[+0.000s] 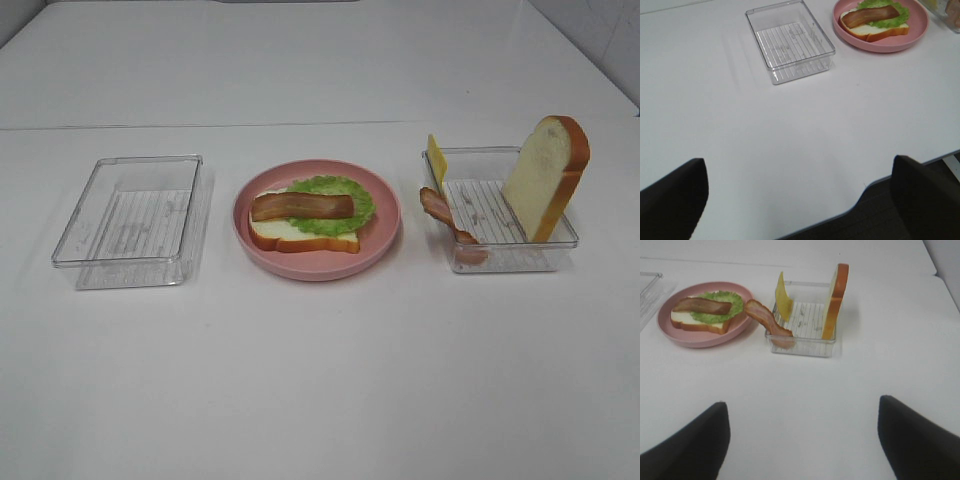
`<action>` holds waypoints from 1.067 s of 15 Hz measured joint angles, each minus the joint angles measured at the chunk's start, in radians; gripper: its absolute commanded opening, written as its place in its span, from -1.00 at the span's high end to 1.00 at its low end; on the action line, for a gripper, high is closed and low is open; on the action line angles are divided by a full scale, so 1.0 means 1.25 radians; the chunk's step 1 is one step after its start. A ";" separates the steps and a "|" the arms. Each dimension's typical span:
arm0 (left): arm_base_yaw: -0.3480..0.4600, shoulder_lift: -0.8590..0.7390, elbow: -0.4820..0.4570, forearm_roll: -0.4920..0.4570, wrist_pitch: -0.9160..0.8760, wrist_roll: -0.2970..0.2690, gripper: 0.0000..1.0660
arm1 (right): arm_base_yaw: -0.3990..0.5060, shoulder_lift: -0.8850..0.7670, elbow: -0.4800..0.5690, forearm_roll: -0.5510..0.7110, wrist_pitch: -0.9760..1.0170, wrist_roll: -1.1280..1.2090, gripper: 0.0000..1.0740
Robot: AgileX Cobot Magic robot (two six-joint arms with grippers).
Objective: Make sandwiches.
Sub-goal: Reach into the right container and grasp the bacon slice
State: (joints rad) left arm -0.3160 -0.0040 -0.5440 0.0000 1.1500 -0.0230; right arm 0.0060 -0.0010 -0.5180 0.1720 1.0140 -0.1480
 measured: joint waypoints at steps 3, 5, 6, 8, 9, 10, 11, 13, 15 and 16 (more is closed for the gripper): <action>0.000 -0.001 0.034 -0.006 -0.067 0.013 -0.75 | 0.000 0.140 -0.002 0.010 -0.177 0.001 -0.42; 0.000 -0.001 0.034 -0.006 -0.073 0.014 -0.75 | 0.000 0.237 -0.006 0.022 -0.244 0.003 -0.42; 0.000 -0.002 0.034 -0.006 -0.074 0.018 -0.75 | 0.000 0.306 -0.006 0.032 -0.290 0.005 -0.42; 0.000 -0.002 0.034 -0.006 -0.074 0.018 -0.75 | 0.000 0.475 -0.031 0.053 -0.361 0.006 -0.42; 0.000 -0.002 0.034 -0.006 -0.074 0.018 -0.75 | 0.000 0.522 -0.047 0.057 -0.370 0.006 -0.42; 0.000 -0.002 0.034 -0.006 -0.075 0.018 -0.75 | 0.000 0.598 -0.084 0.060 -0.376 0.006 -0.42; 0.000 -0.002 0.035 -0.006 -0.076 0.018 -0.75 | 0.000 0.734 -0.156 0.063 -0.373 0.006 -0.42; 0.000 -0.002 0.035 -0.006 -0.076 0.018 -0.75 | 0.000 0.902 -0.276 0.066 -0.330 0.014 -0.42; 0.000 -0.002 0.035 -0.006 -0.076 0.018 -0.75 | 0.000 1.078 -0.430 0.072 -0.226 0.020 -0.42; 0.000 -0.002 0.035 -0.006 -0.076 0.018 -0.75 | 0.000 1.135 -0.491 0.072 -0.189 0.020 -0.42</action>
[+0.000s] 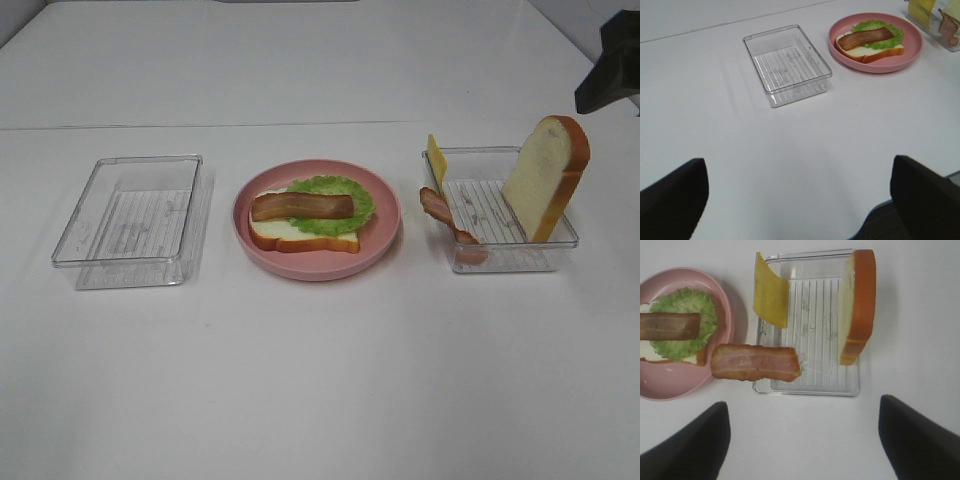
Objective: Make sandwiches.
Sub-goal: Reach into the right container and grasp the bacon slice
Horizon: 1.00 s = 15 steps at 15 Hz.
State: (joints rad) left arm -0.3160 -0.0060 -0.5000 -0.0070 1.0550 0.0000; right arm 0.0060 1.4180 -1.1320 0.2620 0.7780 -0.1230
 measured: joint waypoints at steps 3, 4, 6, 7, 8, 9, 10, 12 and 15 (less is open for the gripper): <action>0.000 0.000 0.000 0.000 0.000 0.000 -0.74 | 0.000 0.128 -0.153 0.015 0.092 0.000 -0.40; 0.000 0.000 0.000 0.000 0.000 0.000 -0.74 | 0.000 0.170 -0.206 0.034 0.121 0.000 -0.38; 0.000 0.000 0.000 0.000 0.000 0.000 -0.74 | 0.001 0.231 -0.279 0.083 0.180 0.000 -0.37; 0.000 0.000 0.000 0.000 0.000 0.000 -0.74 | 0.010 0.252 -0.298 0.096 0.201 0.000 -0.37; 0.000 0.000 0.000 0.000 0.000 0.000 -0.74 | 0.043 0.270 -0.308 0.094 0.214 0.001 -0.37; 0.000 0.000 0.000 0.000 0.000 0.000 -0.74 | 0.079 0.274 -0.308 0.090 0.214 0.013 -0.37; 0.000 0.000 0.000 0.000 0.000 0.000 -0.74 | 0.116 0.278 -0.310 0.075 0.214 0.038 -0.37; 0.000 0.000 0.000 0.000 0.000 0.000 -0.74 | 0.175 0.289 -0.312 0.033 0.214 0.092 -0.36; 0.000 0.000 0.000 0.000 0.000 0.000 -0.74 | 0.227 0.319 -0.312 -0.004 0.222 0.125 -0.29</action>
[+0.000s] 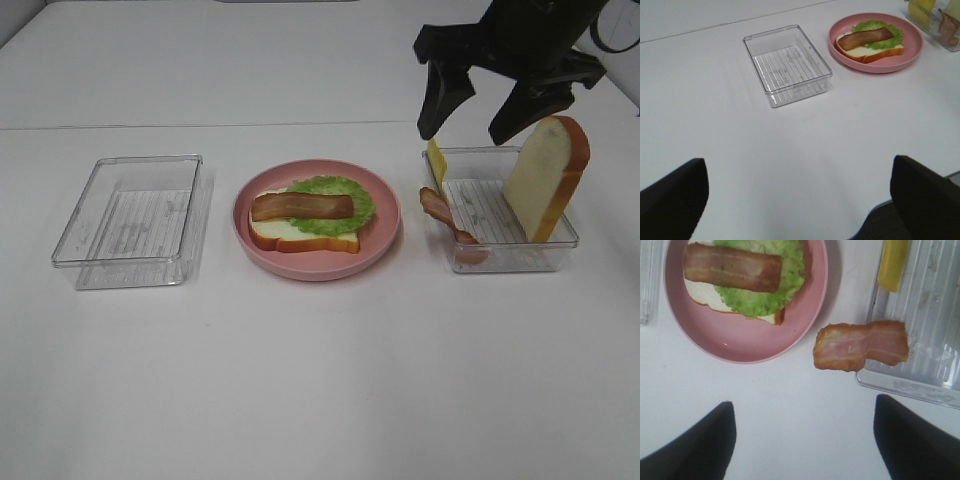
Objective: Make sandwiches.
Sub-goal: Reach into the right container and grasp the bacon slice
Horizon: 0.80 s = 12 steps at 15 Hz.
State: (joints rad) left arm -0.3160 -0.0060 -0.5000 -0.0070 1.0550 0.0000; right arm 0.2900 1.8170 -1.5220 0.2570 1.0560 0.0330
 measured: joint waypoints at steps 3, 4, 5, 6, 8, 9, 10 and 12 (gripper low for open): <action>0.000 0.000 0.000 0.000 0.000 0.000 -0.74 | 0.027 0.069 -0.002 -0.006 0.007 0.002 -0.27; 0.000 0.000 0.000 0.000 0.000 0.000 -0.74 | 0.028 0.094 -0.002 -0.012 0.000 0.002 -0.27; 0.000 0.000 0.000 0.000 0.000 0.000 -0.74 | 0.028 0.121 -0.002 -0.026 -0.018 0.002 -0.27; 0.000 0.000 0.000 0.000 0.000 0.000 -0.74 | 0.028 0.135 -0.002 -0.034 -0.029 0.002 -0.27; 0.000 0.000 0.000 0.000 0.000 0.000 -0.74 | 0.028 0.157 -0.004 -0.038 -0.053 0.002 -0.27; 0.000 0.000 0.000 0.000 0.000 0.000 -0.74 | 0.028 0.170 -0.006 -0.040 -0.075 0.002 -0.27; 0.000 0.000 0.000 0.000 0.000 0.000 -0.74 | 0.028 0.185 -0.013 -0.042 -0.086 0.002 -0.27; 0.000 0.000 0.000 0.000 0.000 0.000 -0.74 | 0.028 0.214 -0.038 -0.054 -0.089 0.006 -0.26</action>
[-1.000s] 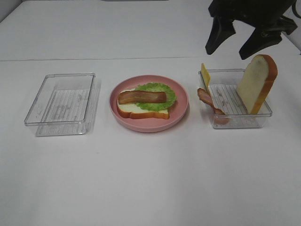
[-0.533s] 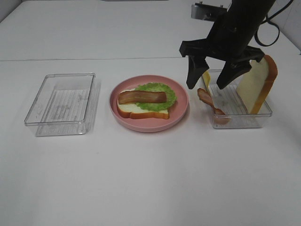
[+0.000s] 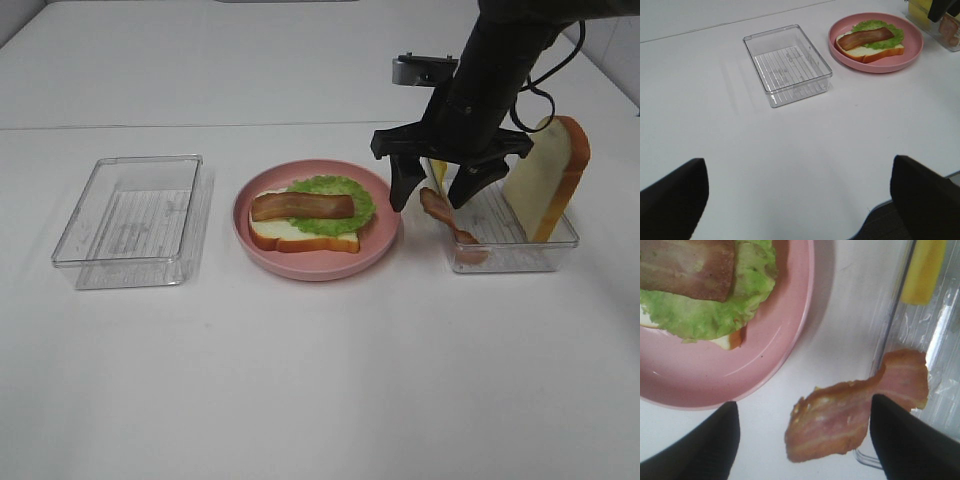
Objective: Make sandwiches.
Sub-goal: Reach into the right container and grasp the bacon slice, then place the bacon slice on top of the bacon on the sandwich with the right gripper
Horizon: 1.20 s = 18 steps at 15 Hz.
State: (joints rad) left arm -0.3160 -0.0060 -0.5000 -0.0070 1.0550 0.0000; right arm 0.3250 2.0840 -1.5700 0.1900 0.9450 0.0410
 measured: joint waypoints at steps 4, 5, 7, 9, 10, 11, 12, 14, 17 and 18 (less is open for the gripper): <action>0.000 0.000 0.000 0.000 0.000 0.000 -0.74 | 0.000 0.019 -0.018 -0.066 0.036 0.060 0.24; 0.000 0.000 0.000 0.000 0.000 0.000 -0.74 | 0.000 0.019 -0.020 -0.076 0.042 0.072 0.60; 0.000 0.000 0.000 0.000 0.000 0.000 -0.74 | 0.000 0.019 -0.021 -0.076 0.042 0.072 0.80; 0.000 0.000 0.000 0.000 0.000 0.000 -0.74 | 0.000 0.019 -0.020 -0.076 0.059 0.072 1.00; 0.000 0.000 0.000 0.000 0.000 0.000 -0.74 | 0.000 0.019 -0.023 -0.077 0.066 0.071 1.00; 0.000 0.000 0.000 0.000 0.000 0.000 -0.74 | 0.000 0.020 -0.035 -0.078 0.085 0.071 1.00; 0.000 0.000 0.000 0.000 0.000 0.000 -0.74 | 0.000 0.020 -0.055 -0.080 0.109 0.071 1.00; 0.000 0.000 0.000 0.000 0.000 0.000 -0.74 | 0.000 0.014 -0.098 -0.079 0.165 0.071 1.00; 0.000 0.000 0.000 0.000 0.000 0.000 -0.74 | 0.000 -0.043 -0.132 -0.066 0.206 0.070 1.00; 0.000 0.000 0.000 0.000 0.000 0.000 -0.74 | 0.000 -0.069 -0.134 -0.042 0.209 0.066 1.00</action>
State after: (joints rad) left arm -0.3160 -0.0060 -0.5000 -0.0070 1.0550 0.0000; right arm 0.3250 1.9980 -1.7370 0.1370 1.2060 0.1230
